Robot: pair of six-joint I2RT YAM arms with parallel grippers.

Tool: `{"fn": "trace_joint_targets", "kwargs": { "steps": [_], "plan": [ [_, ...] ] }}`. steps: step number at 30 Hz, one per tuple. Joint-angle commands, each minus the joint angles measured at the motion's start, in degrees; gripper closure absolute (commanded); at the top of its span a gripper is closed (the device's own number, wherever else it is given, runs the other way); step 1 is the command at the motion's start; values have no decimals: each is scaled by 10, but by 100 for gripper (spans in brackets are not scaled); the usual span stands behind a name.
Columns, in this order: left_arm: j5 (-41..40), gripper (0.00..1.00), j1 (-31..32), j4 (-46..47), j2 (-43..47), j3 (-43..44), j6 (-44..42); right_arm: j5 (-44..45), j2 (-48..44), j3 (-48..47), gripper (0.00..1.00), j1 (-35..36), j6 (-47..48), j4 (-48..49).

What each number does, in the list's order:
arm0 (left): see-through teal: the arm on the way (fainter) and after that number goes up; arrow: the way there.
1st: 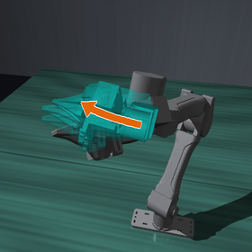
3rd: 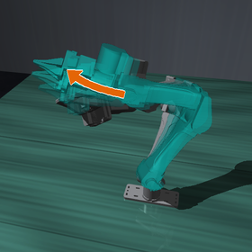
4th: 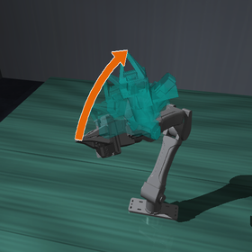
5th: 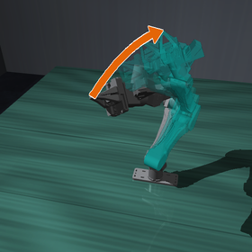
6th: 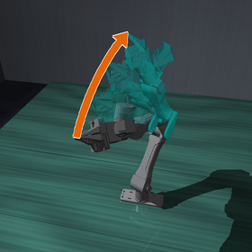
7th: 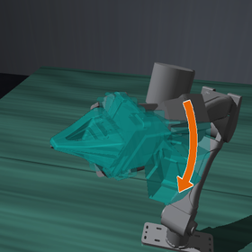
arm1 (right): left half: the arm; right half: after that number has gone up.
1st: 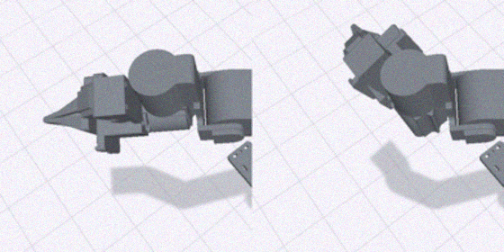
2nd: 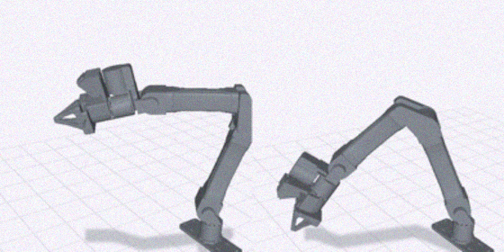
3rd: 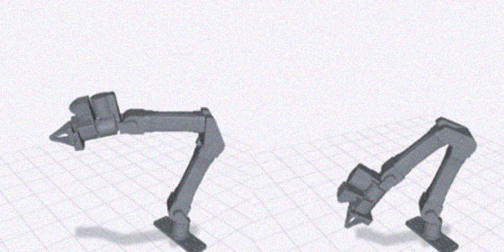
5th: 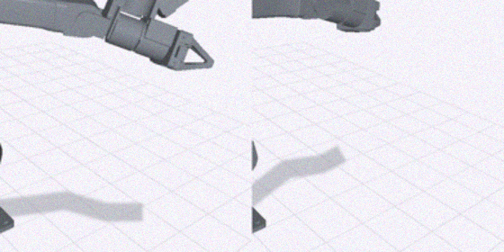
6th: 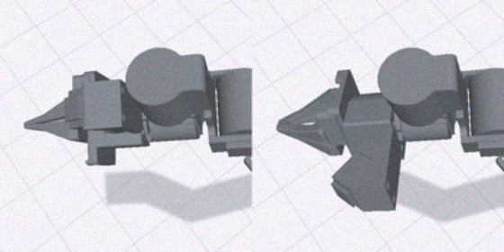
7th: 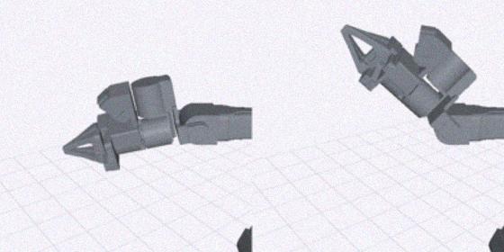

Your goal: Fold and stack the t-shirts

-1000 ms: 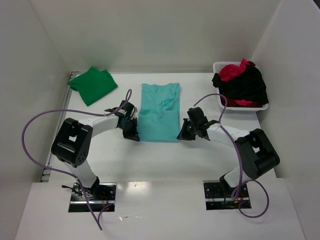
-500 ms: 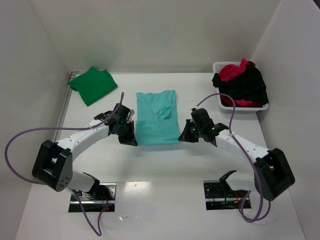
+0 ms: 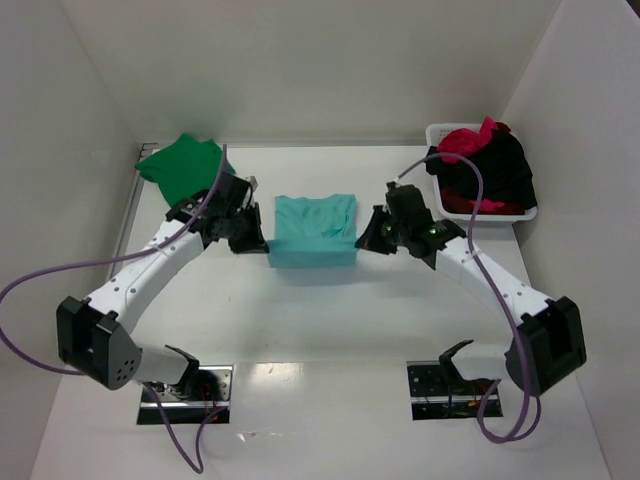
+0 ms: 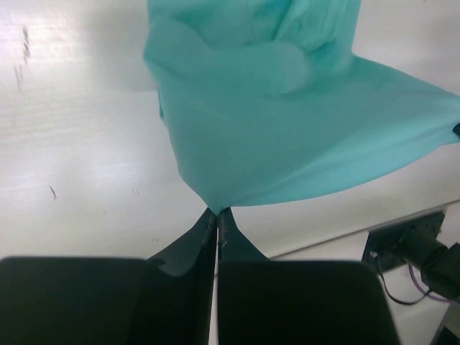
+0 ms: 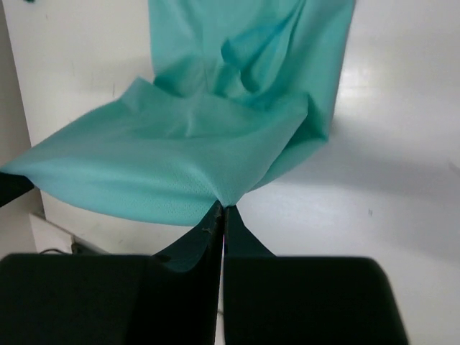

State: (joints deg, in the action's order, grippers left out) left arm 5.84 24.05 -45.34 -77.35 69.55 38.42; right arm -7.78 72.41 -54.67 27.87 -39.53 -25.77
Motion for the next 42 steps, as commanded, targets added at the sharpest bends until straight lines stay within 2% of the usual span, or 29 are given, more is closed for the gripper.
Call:
{"fn": "trace_joint_targets", "kwargs": {
  "steps": [1, 5, 10, 19, 34, 36, 39, 40, 41, 42],
  "plan": [
    [-45, 100, -10, -6, -41, 51, -36, 36, 49, -76, 100, -18, 50, 30],
    [-49, 100, -30, 19, -104, 96, -67, 31, 128, -147, 100, -34, 65, 52],
    [-7, 100, -71, 69, -177, 158, -99, 21, 201, -206, 100, -43, 67, 86],
    [64, 100, -98, 75, -364, 328, -142, 31, 302, -283, 100, -80, 81, 96],
    [86, 98, -144, 53, -552, 543, -157, 24, 440, -400, 99, -125, 87, 121],
    [82, 94, -148, 53, -573, 580, -153, 17, 457, -420, 92, -125, 93, 137],
    [84, 69, -148, 53, -609, 615, -153, 23, 496, -465, 71, -125, 98, 137],
    [88, 51, -148, 51, -625, 634, -153, 25, 509, -480, 59, -126, 98, 137],
    [87, 35, -148, 47, -634, 662, -153, 31, 525, -499, 43, -130, 98, 137],
    [82, 27, -148, 45, -644, 677, -153, 35, 532, -508, 24, -130, 98, 137]
  ]
}}
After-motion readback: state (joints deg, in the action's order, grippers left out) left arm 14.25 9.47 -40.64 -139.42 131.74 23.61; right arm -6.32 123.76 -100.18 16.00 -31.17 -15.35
